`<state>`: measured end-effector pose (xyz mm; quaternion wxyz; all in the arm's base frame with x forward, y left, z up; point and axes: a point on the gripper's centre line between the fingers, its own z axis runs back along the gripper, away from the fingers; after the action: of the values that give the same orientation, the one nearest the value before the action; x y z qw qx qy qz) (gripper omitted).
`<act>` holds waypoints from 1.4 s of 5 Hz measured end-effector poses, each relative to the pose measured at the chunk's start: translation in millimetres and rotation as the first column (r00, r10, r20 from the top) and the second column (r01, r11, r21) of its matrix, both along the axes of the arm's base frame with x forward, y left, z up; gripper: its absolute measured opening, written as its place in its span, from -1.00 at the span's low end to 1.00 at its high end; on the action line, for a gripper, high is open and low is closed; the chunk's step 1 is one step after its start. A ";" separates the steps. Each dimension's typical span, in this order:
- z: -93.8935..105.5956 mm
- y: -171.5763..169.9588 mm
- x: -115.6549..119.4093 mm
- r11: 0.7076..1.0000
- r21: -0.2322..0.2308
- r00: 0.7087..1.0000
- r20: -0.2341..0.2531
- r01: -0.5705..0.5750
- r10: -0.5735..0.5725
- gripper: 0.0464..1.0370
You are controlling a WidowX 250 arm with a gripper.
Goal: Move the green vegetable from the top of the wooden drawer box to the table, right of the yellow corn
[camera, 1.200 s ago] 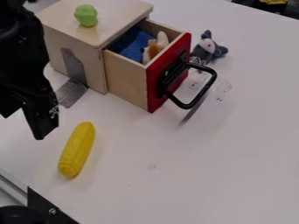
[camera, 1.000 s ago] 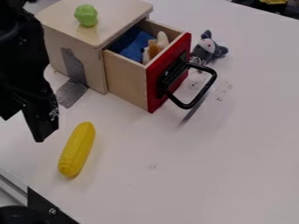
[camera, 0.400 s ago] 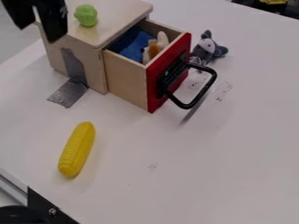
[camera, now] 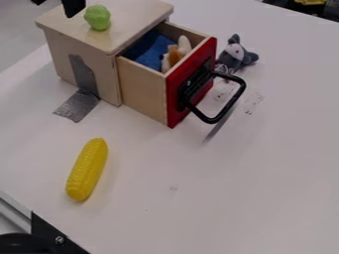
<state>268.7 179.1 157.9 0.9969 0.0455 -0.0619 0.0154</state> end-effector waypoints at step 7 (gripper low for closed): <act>-48.9 -7.8 65.9 0.998 -0.049 1.000 0.006 0.025 -0.025 0.86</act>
<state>334.6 171.3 109.0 0.9977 0.0202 -0.0647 0.0046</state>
